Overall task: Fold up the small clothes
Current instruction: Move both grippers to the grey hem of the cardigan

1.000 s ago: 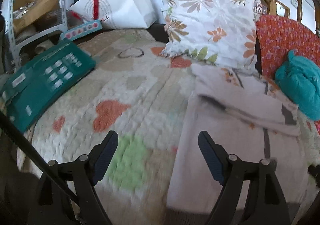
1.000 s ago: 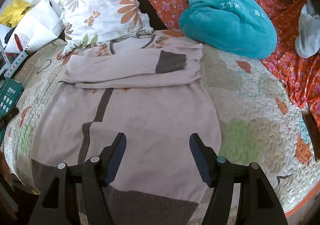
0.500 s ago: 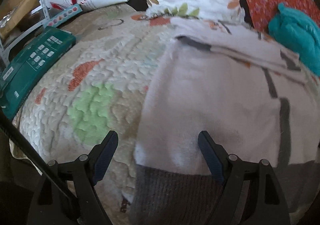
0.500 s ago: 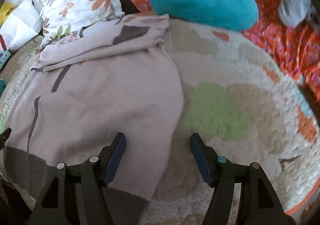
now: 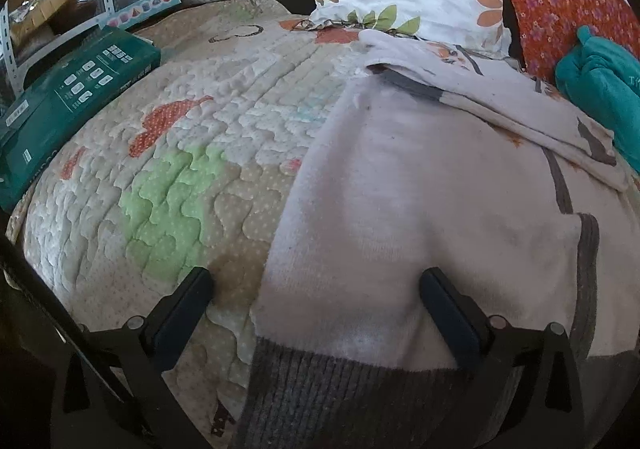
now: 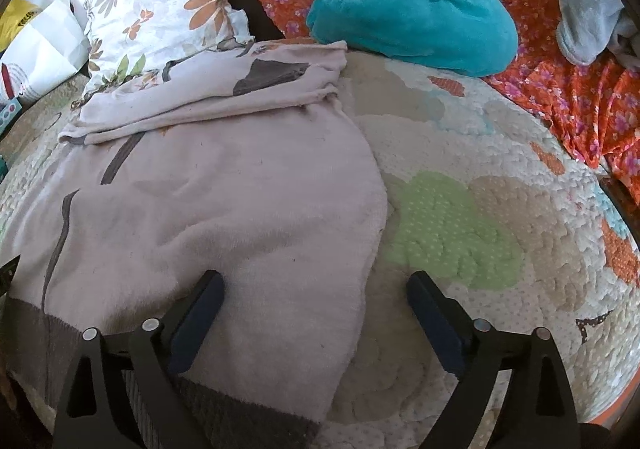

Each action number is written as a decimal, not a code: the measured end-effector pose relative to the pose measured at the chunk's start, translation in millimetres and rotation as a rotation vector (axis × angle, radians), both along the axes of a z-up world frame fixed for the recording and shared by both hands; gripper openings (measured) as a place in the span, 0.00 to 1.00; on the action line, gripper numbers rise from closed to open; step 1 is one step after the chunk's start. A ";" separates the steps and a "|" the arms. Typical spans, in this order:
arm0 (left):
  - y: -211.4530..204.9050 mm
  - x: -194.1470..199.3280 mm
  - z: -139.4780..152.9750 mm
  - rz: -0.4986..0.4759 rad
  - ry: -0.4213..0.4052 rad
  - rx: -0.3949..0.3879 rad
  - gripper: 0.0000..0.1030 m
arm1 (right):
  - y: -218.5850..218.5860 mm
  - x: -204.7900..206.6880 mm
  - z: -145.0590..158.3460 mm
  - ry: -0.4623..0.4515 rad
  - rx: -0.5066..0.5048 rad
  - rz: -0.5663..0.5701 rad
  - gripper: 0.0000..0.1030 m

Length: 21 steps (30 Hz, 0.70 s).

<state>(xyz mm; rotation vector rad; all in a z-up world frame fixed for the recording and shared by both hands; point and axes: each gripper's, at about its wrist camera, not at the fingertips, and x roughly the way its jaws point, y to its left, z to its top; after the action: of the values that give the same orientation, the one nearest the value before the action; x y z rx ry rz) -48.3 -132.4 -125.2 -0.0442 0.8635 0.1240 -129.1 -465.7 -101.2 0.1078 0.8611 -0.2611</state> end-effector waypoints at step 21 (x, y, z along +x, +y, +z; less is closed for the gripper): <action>6.9 -1.1 10.4 -0.044 0.060 -0.063 0.94 | 4.1 -0.9 -5.7 -0.057 -0.031 -0.005 0.99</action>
<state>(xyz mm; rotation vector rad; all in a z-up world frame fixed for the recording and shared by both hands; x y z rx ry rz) -49.4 -125.5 -114.7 -0.0808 0.9276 0.0575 -130.1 -461.6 -106.9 0.0877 0.7998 -0.2745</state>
